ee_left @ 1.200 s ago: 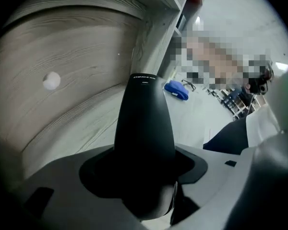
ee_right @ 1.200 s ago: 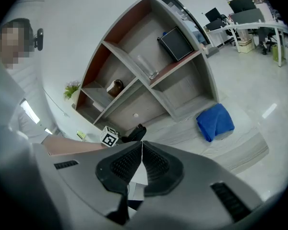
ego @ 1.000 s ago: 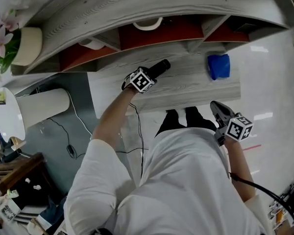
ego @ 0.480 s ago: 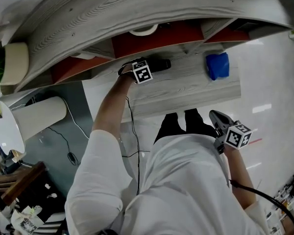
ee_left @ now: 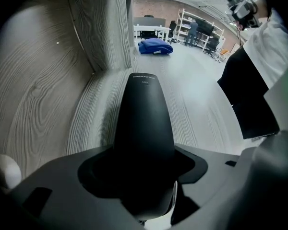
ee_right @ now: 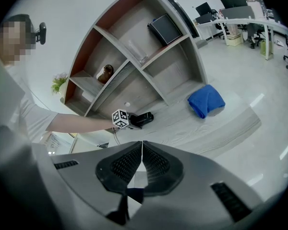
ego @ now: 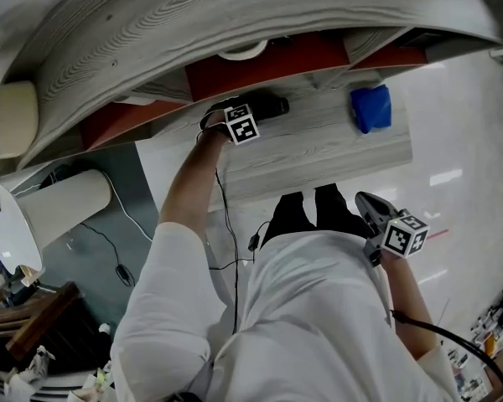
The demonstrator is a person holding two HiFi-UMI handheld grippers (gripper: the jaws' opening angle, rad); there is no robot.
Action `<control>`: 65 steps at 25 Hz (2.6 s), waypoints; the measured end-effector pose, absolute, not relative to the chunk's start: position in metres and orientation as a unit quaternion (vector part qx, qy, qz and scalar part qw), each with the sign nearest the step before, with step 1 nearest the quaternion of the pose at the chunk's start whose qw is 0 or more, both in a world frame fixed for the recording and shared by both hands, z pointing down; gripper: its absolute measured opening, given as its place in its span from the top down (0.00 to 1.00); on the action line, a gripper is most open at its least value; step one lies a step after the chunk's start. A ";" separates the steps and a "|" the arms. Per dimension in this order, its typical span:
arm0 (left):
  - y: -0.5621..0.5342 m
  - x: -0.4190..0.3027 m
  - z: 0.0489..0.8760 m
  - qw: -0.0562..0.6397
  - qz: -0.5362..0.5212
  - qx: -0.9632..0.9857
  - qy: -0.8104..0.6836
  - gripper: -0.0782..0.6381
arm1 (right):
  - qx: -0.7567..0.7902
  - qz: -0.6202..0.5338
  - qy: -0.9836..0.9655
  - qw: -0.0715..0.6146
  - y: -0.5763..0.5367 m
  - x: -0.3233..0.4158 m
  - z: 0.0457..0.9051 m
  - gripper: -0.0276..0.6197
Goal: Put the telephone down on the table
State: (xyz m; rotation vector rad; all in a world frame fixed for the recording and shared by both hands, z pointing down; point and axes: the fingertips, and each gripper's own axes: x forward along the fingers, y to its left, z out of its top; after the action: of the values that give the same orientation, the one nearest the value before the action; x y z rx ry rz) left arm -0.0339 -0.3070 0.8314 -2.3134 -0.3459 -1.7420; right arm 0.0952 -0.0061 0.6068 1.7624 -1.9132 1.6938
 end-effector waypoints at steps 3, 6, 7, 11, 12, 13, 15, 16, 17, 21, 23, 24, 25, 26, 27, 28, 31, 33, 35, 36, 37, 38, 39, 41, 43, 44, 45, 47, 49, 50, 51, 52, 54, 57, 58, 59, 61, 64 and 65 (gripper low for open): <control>-0.307 -0.034 0.830 0.123 -0.598 -0.785 -0.109 0.47 | 0.563 0.545 -0.621 0.019 -0.010 0.089 0.607 0.93; -0.308 -0.036 0.829 0.127 -0.601 -0.783 -0.096 0.47 | 0.560 0.543 -0.626 0.018 -0.015 0.085 0.605 0.93; -0.309 -0.036 0.828 0.130 -0.601 -0.784 -0.090 0.47 | 0.560 0.543 -0.626 0.018 -0.015 0.084 0.605 0.93; -0.315 -0.036 0.823 0.145 -0.593 -0.790 -0.065 0.42 | 0.558 0.542 -0.629 0.020 -0.016 0.082 0.605 0.93; -0.315 -0.036 0.821 0.148 -0.590 -0.791 -0.062 0.42 | 0.557 0.541 -0.630 0.021 -0.016 0.082 0.605 0.93; -0.315 -0.037 0.818 0.152 -0.587 -0.793 -0.061 0.42 | 0.556 0.541 -0.631 0.021 -0.017 0.081 0.605 0.93; -0.315 -0.039 0.814 0.159 -0.582 -0.795 -0.061 0.41 | 0.554 0.540 -0.633 0.023 -0.019 0.080 0.605 0.93; -0.315 -0.040 0.811 0.161 -0.579 -0.797 -0.058 0.41 | 0.553 0.539 -0.635 0.022 -0.020 0.078 0.605 0.93; -0.316 -0.042 0.807 0.162 -0.577 -0.799 -0.054 0.41 | 0.551 0.537 -0.638 0.022 -0.022 0.077 0.604 0.93; -0.317 -0.051 0.794 0.166 -0.567 -0.806 -0.034 0.40 | 0.545 0.532 -0.648 0.022 -0.026 0.071 0.601 0.93; -0.319 -0.056 0.786 0.171 -0.562 -0.809 -0.022 0.40 | 0.543 0.527 -0.653 0.021 -0.027 0.068 0.600 0.93; -0.320 -0.059 0.782 0.173 -0.559 -0.811 -0.016 0.40 | 0.542 0.525 -0.655 0.021 -0.027 0.067 0.600 0.93; -0.320 -0.061 0.779 0.174 -0.556 -0.813 -0.009 0.40 | 0.542 0.523 -0.657 0.021 -0.026 0.067 0.599 0.93; -0.319 -0.064 0.775 0.174 -0.554 -0.814 -0.004 0.40 | 0.542 0.521 -0.659 0.021 -0.025 0.066 0.598 0.93; -0.319 -0.067 0.771 0.175 -0.551 -0.816 0.002 0.40 | 0.542 0.519 -0.660 0.021 -0.025 0.065 0.598 0.93; -0.320 -0.071 0.766 0.176 -0.547 -0.818 0.009 0.40 | 0.542 0.517 -0.662 0.021 -0.025 0.063 0.598 0.93; -0.317 -0.081 0.744 0.172 -0.529 -0.830 0.041 0.40 | 0.539 0.510 -0.670 0.017 -0.023 0.060 0.596 0.93; -0.307 -0.082 0.727 0.167 -0.510 -0.842 0.057 0.41 | 0.540 0.504 -0.674 0.016 -0.020 0.065 0.593 0.93; -0.293 -0.080 0.711 0.171 -0.492 -0.851 0.065 0.43 | 0.543 0.498 -0.676 0.014 -0.018 0.071 0.590 0.93; -0.285 -0.080 0.703 0.173 -0.485 -0.854 0.068 0.47 | 0.544 0.495 -0.678 0.014 -0.017 0.074 0.589 0.93; -0.277 -0.081 0.697 0.174 -0.479 -0.858 0.071 0.50 | 0.543 0.492 -0.681 0.013 -0.017 0.075 0.587 0.93; -0.270 -0.081 0.690 0.173 -0.473 -0.861 0.075 0.51 | 0.540 0.489 -0.685 0.013 -0.017 0.076 0.585 0.93; -0.262 -0.081 0.684 0.172 -0.468 -0.863 0.080 0.53 | 0.537 0.486 -0.690 0.013 -0.018 0.077 0.582 0.93; -0.248 -0.078 0.672 0.172 -0.457 -0.868 0.092 0.59 | 0.529 0.478 -0.700 0.013 -0.020 0.080 0.579 0.93; -0.233 -0.075 0.660 0.172 -0.446 -0.872 0.107 0.66 | 0.520 0.473 -0.711 0.014 -0.019 0.082 0.576 0.93; -0.224 -0.074 0.654 0.172 -0.440 -0.874 0.116 0.70 | 0.515 0.471 -0.716 0.014 -0.017 0.082 0.575 0.93; -0.216 -0.073 0.648 0.172 -0.435 -0.875 0.124 0.74 | 0.510 0.469 -0.720 0.013 -0.015 0.083 0.574 0.93; -0.197 -0.071 0.637 0.169 -0.429 -0.875 0.145 0.78 | 0.501 0.469 -0.727 0.012 -0.009 0.085 0.571 0.93; -0.175 -0.070 0.625 0.158 -0.422 -0.877 0.168 0.81 | 0.490 0.470 -0.734 0.011 0.000 0.088 0.568 0.93; -0.164 -0.068 0.619 0.148 -0.416 -0.879 0.179 0.84 | 0.485 0.470 -0.737 0.012 0.004 0.090 0.567 0.93; -0.152 -0.067 0.614 0.138 -0.410 -0.882 0.190 0.86 | 0.479 0.471 -0.741 0.012 0.009 0.092 0.567 0.93; -0.141 -0.065 0.609 0.128 -0.403 -0.884 0.199 0.87 | 0.474 0.471 -0.744 0.013 0.013 0.094 0.567 0.93; -0.120 -0.063 0.603 0.109 -0.394 -0.886 0.217 0.88 | 0.462 0.472 -0.751 0.015 0.022 0.097 0.568 0.93; -0.093 -0.062 0.597 0.069 -0.379 -0.890 0.244 0.88 | 0.443 0.472 -0.762 0.020 0.035 0.099 0.569 0.93; -0.085 -0.063 0.594 0.053 -0.371 -0.891 0.255 0.88 | 0.437 0.471 -0.766 0.021 0.040 0.099 0.569 0.93; -0.077 -0.065 0.591 0.035 -0.362 -0.893 0.265 0.88 | 0.431 0.471 -0.769 0.023 0.044 0.098 0.569 0.93; -0.063 -0.070 0.585 -0.011 -0.343 -0.895 0.286 0.88 | 0.422 0.469 -0.775 0.027 0.051 0.097 0.570 0.93; -0.036 -0.081 0.581 -0.099 -0.312 -0.890 0.318 0.88 | 0.410 0.470 -0.781 0.033 0.062 0.095 0.573 0.93; -0.025 -0.085 0.580 -0.126 -0.301 -0.886 0.328 0.88 | 0.406 0.470 -0.783 0.034 0.066 0.094 0.575 0.93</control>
State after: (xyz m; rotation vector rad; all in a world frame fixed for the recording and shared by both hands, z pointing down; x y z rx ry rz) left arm -0.0853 -0.0249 0.5795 -3.0337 1.1232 -1.0305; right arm 0.0937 0.0663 0.5751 1.2478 -2.4070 1.4465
